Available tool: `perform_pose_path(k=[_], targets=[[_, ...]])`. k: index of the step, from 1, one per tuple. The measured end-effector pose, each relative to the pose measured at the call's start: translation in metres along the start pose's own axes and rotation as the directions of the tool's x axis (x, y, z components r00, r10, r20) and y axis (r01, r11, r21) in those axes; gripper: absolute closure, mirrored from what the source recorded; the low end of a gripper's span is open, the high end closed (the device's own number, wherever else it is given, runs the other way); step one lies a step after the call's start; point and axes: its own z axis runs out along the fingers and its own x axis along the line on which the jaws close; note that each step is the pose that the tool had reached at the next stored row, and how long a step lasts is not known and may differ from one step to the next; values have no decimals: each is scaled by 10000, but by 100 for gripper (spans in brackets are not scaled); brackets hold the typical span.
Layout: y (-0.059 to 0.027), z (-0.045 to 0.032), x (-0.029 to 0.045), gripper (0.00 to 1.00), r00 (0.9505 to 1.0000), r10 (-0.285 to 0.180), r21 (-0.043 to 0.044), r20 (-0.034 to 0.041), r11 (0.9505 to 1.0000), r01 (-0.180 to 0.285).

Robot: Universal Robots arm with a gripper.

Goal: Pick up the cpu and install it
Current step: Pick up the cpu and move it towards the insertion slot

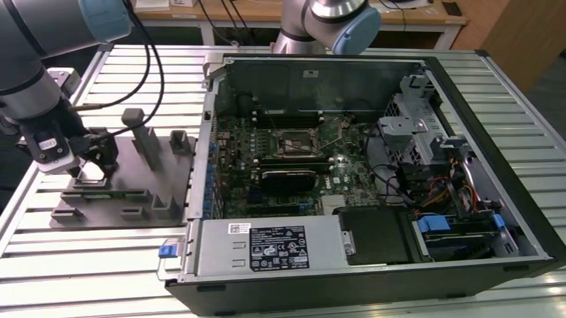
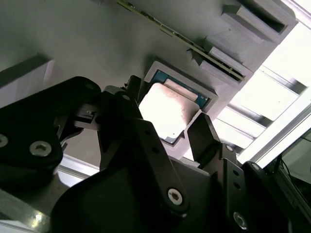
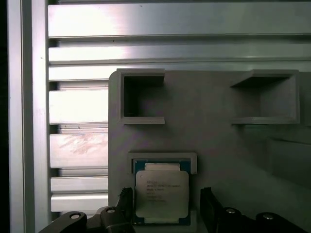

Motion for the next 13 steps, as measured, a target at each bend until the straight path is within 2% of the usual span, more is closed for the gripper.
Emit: perform_pose_path(k=[13], targets=[[46, 41, 19, 34, 10000, -90, 0, -5, 10000, 90]])
